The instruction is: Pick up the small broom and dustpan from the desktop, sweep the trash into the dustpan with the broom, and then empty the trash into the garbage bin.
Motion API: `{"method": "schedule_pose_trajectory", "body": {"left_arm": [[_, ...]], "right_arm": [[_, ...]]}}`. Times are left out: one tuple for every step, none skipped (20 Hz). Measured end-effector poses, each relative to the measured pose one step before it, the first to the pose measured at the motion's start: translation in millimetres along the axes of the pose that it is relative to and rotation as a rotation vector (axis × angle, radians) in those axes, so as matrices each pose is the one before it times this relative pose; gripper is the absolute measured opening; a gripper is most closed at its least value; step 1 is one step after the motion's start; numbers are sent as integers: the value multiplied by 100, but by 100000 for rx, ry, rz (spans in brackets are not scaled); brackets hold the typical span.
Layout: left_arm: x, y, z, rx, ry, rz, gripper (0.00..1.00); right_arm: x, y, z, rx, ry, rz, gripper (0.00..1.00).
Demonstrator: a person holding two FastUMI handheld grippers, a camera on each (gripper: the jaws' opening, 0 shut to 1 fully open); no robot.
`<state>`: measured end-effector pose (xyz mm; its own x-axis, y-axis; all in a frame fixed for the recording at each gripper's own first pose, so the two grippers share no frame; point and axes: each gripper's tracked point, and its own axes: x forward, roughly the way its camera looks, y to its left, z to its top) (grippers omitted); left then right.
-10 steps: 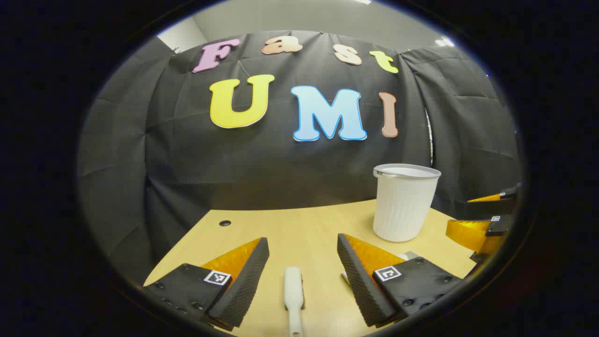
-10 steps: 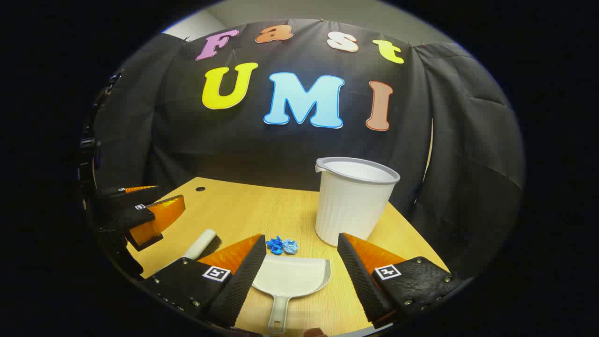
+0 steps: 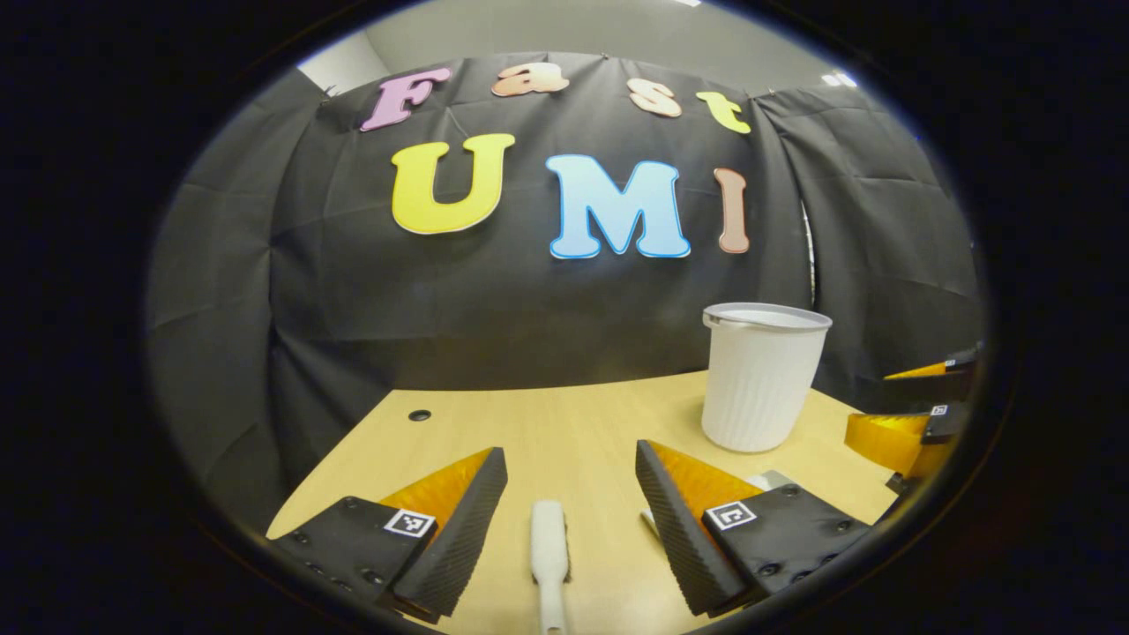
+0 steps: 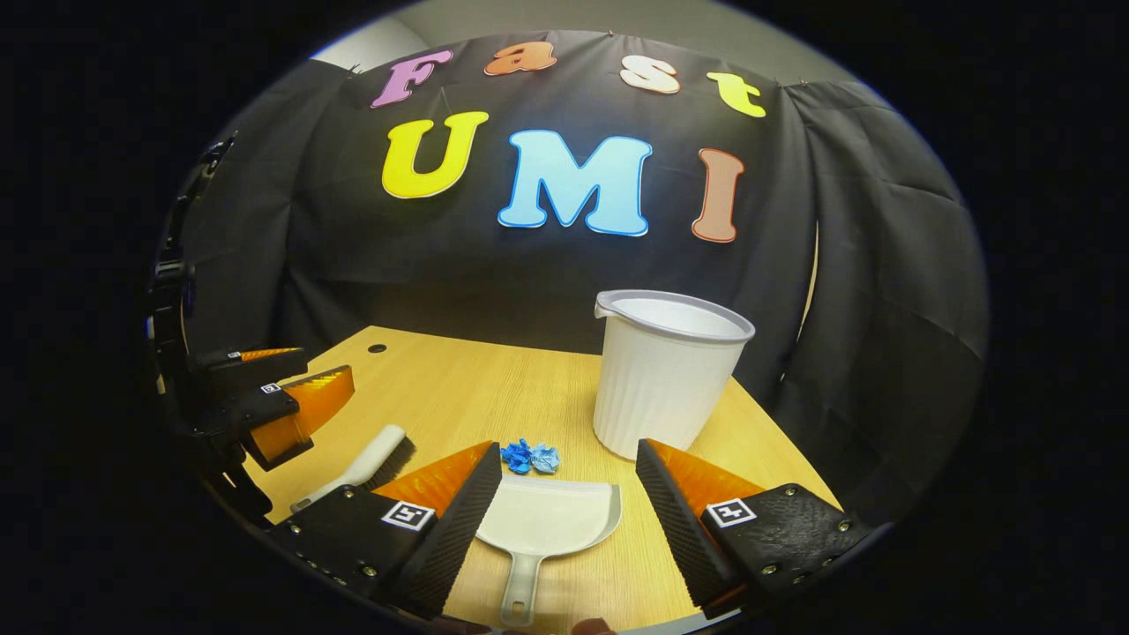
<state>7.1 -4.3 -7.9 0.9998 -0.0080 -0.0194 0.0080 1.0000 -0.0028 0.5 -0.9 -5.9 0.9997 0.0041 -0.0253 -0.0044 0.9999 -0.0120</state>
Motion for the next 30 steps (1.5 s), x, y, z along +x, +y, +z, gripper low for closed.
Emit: {"method": "schedule_pose_trajectory", "body": {"left_arm": [[29,9,-144,115,425,11,92],[102,-95,-264,2,551,-253,96],[99,-63,-293,-13,924,-97,100],[64,17,-425,-28,1375,8,100],[148,-8,-586,-283,1346,-91,100],[121,6,-699,-268,1728,-411,91],[101,-206,-854,-249,2522,-976,91],[223,-183,-900,-361,2763,-733,91],[218,74,-1027,-435,2839,-94,100],[227,160,-907,-715,2684,82,92],[286,286,-930,-901,3093,508,100],[194,342,-938,-640,3146,632,100],[245,349,-882,-330,3148,723,96],[382,341,-934,-254,3087,624,100],[415,237,-853,-583,3074,125,100],[501,151,-1064,-997,3622,-259,100],[440,50,-939,-1492,3554,-822,100],[528,249,-858,-1325,3691,6,97],[396,230,-702,-957,3073,173,97],[418,163,-733,-696,3095,75,100],[458,119,-609,-752,3031,-346,100],[215,186,-415,-620,3041,-230,100],[370,198,-480,-320,2797,-255,100],[275,208,-390,140,2429,-48,100],[406,134,-339,567,2311,56,100],[276,216,-235,664,1830,431,100],[332,166,-213,639,1628,158,97],[401,-16,-100,273,1356,-229,97],[341,27,-193,456,1596,80,97],[226,60,-64,422,986,362,95]], "right_arm": [[39,26,-30,261,317,248,96],[115,95,-147,269,367,456,96],[48,174,-115,357,639,760,96],[158,183,-437,510,1302,910,96],[87,248,-337,447,1448,1115,96],[151,235,-600,221,1881,1095,96],[136,280,-587,344,2375,1305,96],[235,142,-792,570,2749,744,96],[117,97,-650,607,2726,413,96],[107,45,-843,448,2824,56,96],[145,-23,-642,343,2601,-297,96],[143,-172,-809,351,2661,-573,96],[127,-144,-652,449,2728,-351,96],[230,0,-746,701,2709,-137,96],[245,-16,-620,718,3000,-258,96],[238,-82,-935,618,3336,-379,96],[285,-61,-768,387,3055,-389,96],[352,168,-768,191,2848,35,97],[258,28,-539,66,2778,-119,97],[442,59,-566,-29,2726,-12,96],[284,14,-478,31,2337,-86,96],[295,-25,-577,24,2727,-216,96],[378,107,-539,190,3217,34,96],[192,116,-711,589,2762,341,97],[324,125,-535,484,3168,179,97],[394,53,-433,667,1910,426,96],[430,38,-323,521,2546,176,96],[550,70,-472,361,2302,89,96],[473,7,-388,80,3292,-128,96],[477,-24,-471,118,2863,327,96]]}}
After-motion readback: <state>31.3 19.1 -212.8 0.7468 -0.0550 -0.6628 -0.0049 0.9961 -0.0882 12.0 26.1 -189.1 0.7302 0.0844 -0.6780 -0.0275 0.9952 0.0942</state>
